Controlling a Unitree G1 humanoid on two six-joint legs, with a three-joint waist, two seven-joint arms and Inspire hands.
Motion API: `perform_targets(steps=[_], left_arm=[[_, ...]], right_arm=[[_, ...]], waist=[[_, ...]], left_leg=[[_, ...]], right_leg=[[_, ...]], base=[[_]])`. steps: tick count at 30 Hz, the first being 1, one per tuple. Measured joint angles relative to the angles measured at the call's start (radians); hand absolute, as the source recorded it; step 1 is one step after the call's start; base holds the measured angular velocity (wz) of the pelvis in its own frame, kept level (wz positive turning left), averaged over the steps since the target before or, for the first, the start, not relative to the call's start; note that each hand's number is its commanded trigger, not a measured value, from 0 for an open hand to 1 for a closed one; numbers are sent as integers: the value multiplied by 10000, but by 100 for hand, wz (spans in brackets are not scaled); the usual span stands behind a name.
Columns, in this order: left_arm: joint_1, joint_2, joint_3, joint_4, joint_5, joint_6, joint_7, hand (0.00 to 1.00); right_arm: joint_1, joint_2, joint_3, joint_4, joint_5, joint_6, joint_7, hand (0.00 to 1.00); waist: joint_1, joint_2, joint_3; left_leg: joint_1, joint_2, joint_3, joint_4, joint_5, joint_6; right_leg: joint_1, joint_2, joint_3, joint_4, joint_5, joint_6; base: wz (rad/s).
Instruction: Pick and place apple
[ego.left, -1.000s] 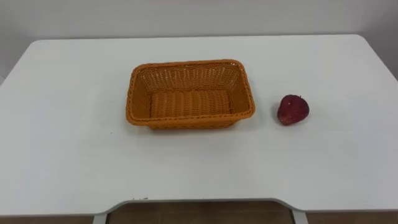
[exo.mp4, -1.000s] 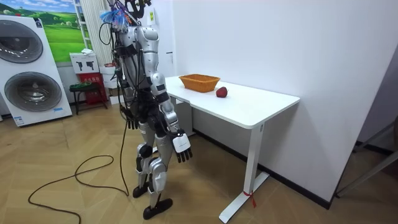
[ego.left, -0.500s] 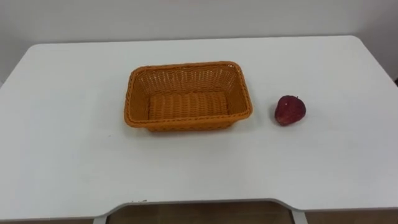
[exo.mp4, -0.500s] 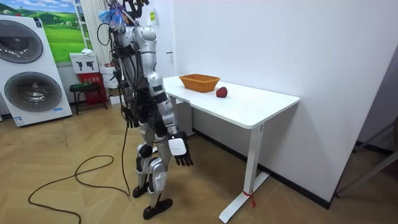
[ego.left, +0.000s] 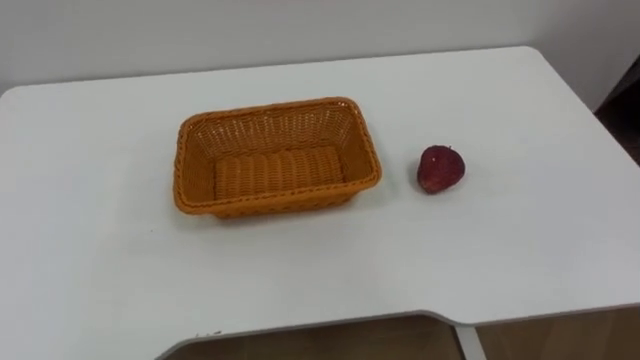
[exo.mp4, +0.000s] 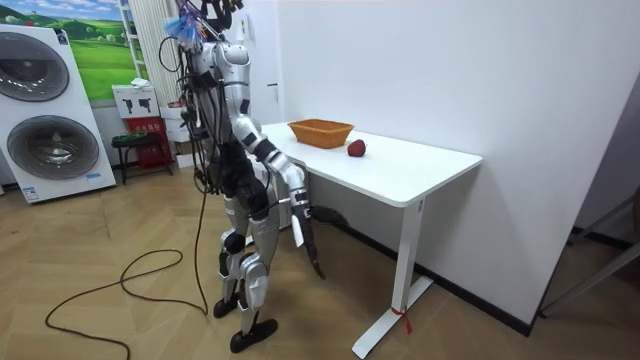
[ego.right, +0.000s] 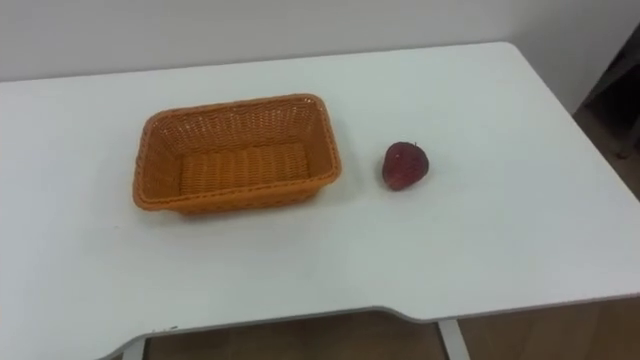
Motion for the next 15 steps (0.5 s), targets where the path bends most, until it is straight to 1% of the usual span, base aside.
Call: perform_targets(steps=[1,2,4,5,7,8,10,11,13,15], left_arm=[[-57,26,0,-2,33,-15,23,0],[-60,37,-19,-1,38,-43,56,0],[-48,41,-22,1,-3,-126,81,0],[-49,47,-26,1,-3,-127,92,0],[-39,49,-223,-22,23,-135,243,0],[-26,46,-245,-24,23,-141,243,0],[3,61,-434,50,-42,-178,260,0],[11,61,-498,57,-97,-187,263,0],[39,76,-910,58,-111,-192,264,0],[37,57,-1019,126,-93,-269,240,0]], right_arm=[[-9,-9,6,-888,-673,-76,-448,0],[-18,-29,18,-1260,-1006,-133,-644,0],[-181,-54,59,-2739,-2609,-268,-1538,0],[-255,-77,109,-3025,-2989,-311,-1743,0],[-341,-297,435,-3841,-4402,-400,-2380,0],[-337,-292,504,-4087,-4805,-436,-2510,0],[-294,-293,859,-4940,-6482,-520,-2964,0],[-284,-299,964,-5127,-6771,-545,-3026,0],[-278,-340,1683,-5658,-8130,-575,-3252,0],[-224,-340,2045,-5895,-9113,-624,-3234,0]], waist=[[6,5,5],[20,3,2],[89,2,5],[90,0,9],[105,-33,19],[138,-33,20],[309,-13,23],[340,-7,23],[389,0,18],[462,-5,11]], left_leg=[[-39,1,-5,-5,4,2],[-33,3,1,-7,4,2],[7,9,15,-13,4,2],[0,10,15,-11,4,2],[-23,7,-18,-2,4,2],[-27,7,-30,0,4,2],[-41,14,-26,14,4,2],[-42,15,-25,14,5,2],[-36,30,19,18,5,1],[-26,27,25,19,5,1]], right_leg=[[-57,4,1,56,0,0],[-50,6,10,62,0,0],[-49,7,37,116,1,1],[-59,8,38,115,1,0],[-65,1,-23,111,1,1],[-65,1,-28,113,1,1],[-104,4,-20,116,1,0],[-157,3,-20,114,1,0],[-197,15,33,90,5,-6],[-191,17,49,75,7,-8]], base=[[0],[0],[0],[0],[6],[3],[0],[0],[-5],[-2]])
